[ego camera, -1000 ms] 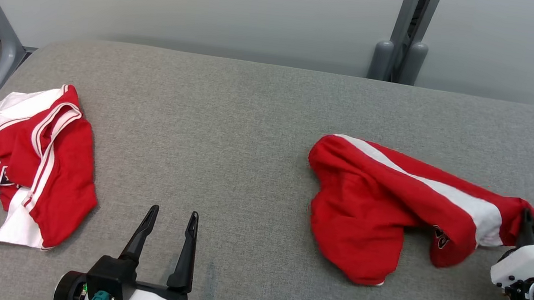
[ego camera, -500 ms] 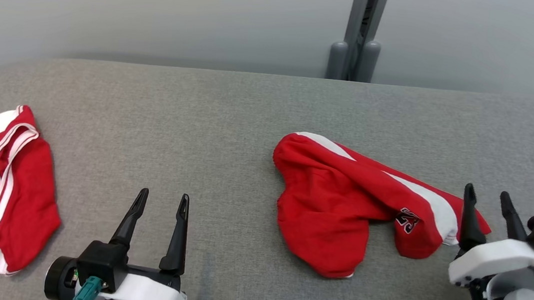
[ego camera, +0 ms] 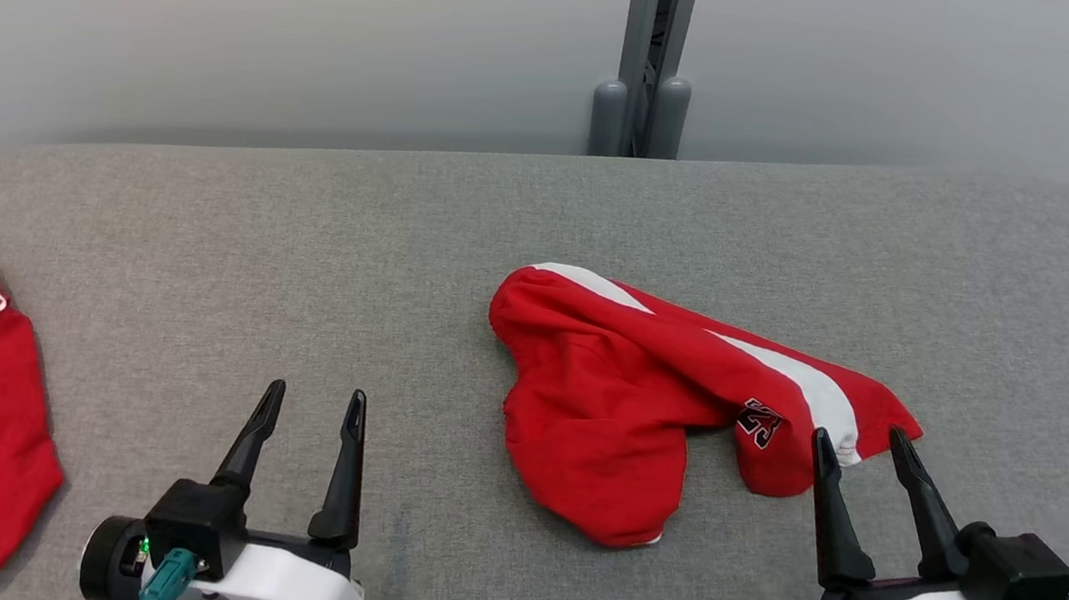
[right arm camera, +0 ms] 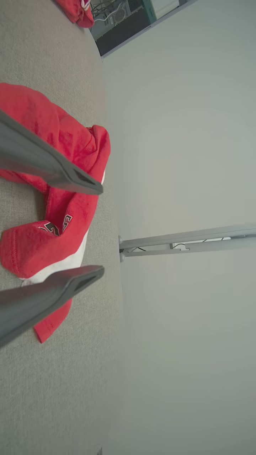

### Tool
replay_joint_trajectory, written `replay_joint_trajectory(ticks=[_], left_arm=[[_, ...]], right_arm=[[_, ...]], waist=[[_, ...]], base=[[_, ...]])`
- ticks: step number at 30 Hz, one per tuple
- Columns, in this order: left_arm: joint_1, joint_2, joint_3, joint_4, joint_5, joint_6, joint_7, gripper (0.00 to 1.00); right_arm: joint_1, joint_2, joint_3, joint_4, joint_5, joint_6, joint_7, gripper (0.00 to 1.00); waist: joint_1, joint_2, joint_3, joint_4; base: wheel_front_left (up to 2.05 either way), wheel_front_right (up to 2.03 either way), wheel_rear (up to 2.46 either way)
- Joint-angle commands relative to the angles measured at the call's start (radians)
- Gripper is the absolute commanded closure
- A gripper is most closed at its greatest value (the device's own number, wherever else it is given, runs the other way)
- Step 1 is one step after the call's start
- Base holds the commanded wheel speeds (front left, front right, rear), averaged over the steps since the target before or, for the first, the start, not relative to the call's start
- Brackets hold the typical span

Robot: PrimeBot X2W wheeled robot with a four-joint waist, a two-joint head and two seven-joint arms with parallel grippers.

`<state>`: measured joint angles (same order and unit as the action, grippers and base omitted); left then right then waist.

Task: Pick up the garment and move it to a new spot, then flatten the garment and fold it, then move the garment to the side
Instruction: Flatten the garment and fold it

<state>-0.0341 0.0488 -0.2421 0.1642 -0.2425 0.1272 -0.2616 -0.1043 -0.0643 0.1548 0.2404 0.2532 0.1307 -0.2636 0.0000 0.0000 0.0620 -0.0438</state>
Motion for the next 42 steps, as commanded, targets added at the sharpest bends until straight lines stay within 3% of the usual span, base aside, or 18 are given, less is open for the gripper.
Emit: replay_joint_trajectory(ticks=[1, 7, 24, 37, 38, 39, 40, 42], left_arm=[[-0.022, 0.003, 0.005, 0.003, -0.004, 0.000, -0.004, 0.00], [-0.076, 0.003, -0.017, 0.065, -0.024, -0.031, -0.004, 0.00], [-0.518, 0.021, -0.105, 0.582, -0.053, -0.184, 0.099, 0.00], [-0.681, 0.015, -0.159, 0.796, -0.069, -0.239, 0.074, 0.00], [-0.686, 0.014, -0.163, 0.806, -0.076, -0.241, 0.072, 0.13], [-0.693, 0.012, -0.169, 0.812, -0.081, -0.245, 0.066, 0.82], [-0.700, 0.011, -0.175, 0.818, -0.087, -0.248, 0.061, 1.00], [-0.708, 0.009, -0.183, 0.832, -0.096, -0.250, 0.052, 1.00]], right_arm=[[0.017, -0.002, -0.001, -0.015, -0.001, 0.000, -0.002, 0.00], [0.022, 0.003, -0.006, -0.055, -0.008, 0.000, -0.002, 0.00], [-0.014, 0.011, -0.007, -0.102, -0.018, 0.000, -0.002, 0.00], [-0.032, 0.012, -0.007, -0.115, -0.013, 0.000, -0.002, 0.00], [-0.031, 0.012, -0.007, -0.115, -0.012, 0.000, -0.002, 0.00], [-0.031, 0.012, -0.007, -0.115, -0.011, 0.000, -0.002, 0.00], [-0.031, 0.012, -0.008, -0.115, -0.011, 0.000, -0.002, 0.00], [-0.032, 0.012, -0.008, -0.114, -0.009, 0.000, -0.002, 0.00]], waist=[[0.0000, 0.0000, 0.003, -0.011], [0.0000, 0.0000, 0.032, -0.042], [0.0000, 0.0000, 0.164, -0.146], [0.0000, 0.0000, 0.216, -0.179], [0.0000, 0.0000, 0.218, -0.180], [0.0000, 0.0000, 0.219, -0.180], [0.0000, 0.0000, 0.220, -0.180], [0.0000, 0.0000, 0.220, -0.179]], base=[[0.00, 0.00, 0.00], [0.00, 0.00, 0.00], [0.00, 0.00, 0.00], [0.00, 0.00, 0.00], [0.00, 0.00, 0.00], [0.00, 0.00, 0.00], [0.00, 0.00, 0.00], [0.00, 0.00, 0.00]])
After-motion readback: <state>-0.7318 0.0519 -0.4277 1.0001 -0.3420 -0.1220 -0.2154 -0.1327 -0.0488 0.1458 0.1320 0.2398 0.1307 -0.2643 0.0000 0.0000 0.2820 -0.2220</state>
